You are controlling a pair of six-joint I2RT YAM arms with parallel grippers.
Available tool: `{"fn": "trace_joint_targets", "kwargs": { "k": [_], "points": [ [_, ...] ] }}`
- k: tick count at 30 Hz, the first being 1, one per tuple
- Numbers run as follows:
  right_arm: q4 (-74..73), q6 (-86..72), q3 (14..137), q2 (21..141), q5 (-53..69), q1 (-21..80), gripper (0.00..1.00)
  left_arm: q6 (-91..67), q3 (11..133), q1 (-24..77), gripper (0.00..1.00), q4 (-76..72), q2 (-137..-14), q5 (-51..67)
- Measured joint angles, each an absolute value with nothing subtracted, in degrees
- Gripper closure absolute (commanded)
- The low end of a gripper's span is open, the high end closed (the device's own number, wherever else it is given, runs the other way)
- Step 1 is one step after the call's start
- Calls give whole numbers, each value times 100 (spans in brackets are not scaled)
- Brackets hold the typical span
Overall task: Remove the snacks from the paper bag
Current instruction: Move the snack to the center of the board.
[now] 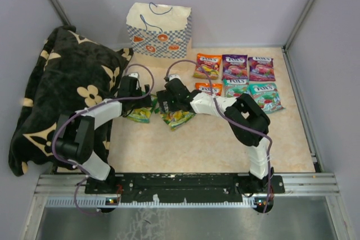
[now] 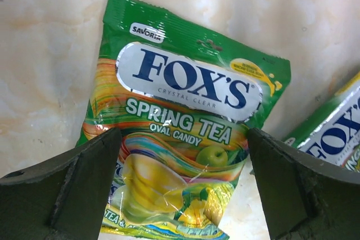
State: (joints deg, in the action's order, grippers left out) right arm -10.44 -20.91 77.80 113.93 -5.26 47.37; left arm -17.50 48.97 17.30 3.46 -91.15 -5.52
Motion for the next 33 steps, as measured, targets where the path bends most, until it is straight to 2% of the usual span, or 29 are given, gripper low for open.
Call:
{"fn": "trace_joint_targets", "kwargs": {
  "k": [5,10,17,29,33],
  "points": [
    [-928,-3387,8160,11673,-749,4499,1,-1831,5107,1704,1,353,-9382,-827],
    [-906,-3916,8608,11970,-845,4248,1,-2239,5566,1704,1,410,-9835,-1555],
    [-943,-3780,8788,12038,-937,4169,1,-2751,5634,1704,1,475,-9944,-2231],
    [-961,-3389,9303,12217,-1151,3997,1,-2891,6547,1699,1,930,-10595,-2526],
    [-1188,-2818,9070,11926,-1398,4071,5,-2827,6453,1699,1,1105,-10366,-2467]
  ]
}}
